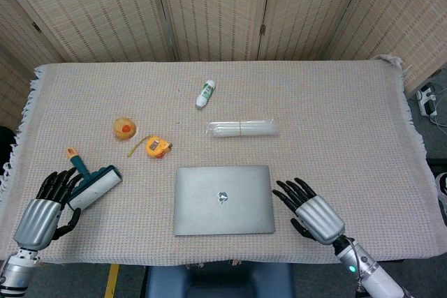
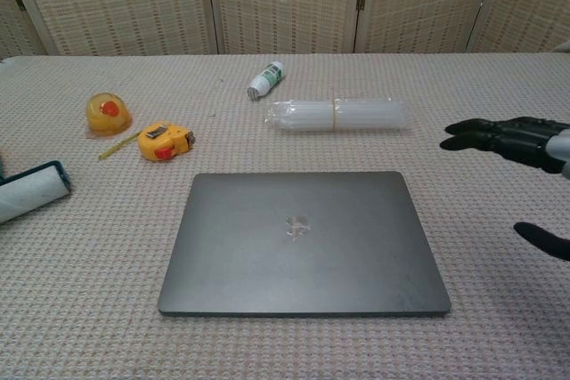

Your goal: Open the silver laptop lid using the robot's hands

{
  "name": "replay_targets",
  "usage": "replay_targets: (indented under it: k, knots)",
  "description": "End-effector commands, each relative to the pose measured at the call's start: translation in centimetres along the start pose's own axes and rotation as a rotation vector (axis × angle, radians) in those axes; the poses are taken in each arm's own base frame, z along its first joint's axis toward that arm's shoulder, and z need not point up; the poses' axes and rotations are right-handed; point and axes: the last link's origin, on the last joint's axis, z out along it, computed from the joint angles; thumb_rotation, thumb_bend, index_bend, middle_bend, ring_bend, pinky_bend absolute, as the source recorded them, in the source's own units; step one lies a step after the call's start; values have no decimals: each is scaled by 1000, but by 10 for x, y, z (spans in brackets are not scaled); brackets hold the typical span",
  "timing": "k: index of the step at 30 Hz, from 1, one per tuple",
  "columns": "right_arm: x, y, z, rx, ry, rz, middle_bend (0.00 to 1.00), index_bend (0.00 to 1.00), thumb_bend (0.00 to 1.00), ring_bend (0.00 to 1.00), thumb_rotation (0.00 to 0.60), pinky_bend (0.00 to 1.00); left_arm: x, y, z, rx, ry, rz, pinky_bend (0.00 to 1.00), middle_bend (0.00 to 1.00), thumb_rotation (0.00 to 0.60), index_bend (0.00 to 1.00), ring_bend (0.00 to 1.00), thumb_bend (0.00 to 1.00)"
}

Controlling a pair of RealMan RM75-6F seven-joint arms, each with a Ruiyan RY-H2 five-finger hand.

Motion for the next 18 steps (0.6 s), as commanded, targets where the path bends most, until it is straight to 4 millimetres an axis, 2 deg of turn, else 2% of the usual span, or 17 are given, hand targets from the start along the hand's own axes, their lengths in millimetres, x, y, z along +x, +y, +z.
replay_targets:
  k: [1,11,18]
  knots:
    - [-12,-31,34,128,-66,-10,0,0,452,0,600,0,-1,1,0,-9,-5,2,0,53,600,78,60,554]
    - [-35,-69,86,225,-140,-11,0,0,439,0,600,0,-5,4,0,-29,-22,1,0,53,600,79,60,554]
    - [-44,-87,104,257,-154,-25,0,0,438,0,600,0,-7,2,-2,-22,-28,-3,0,53,600,78,60,554]
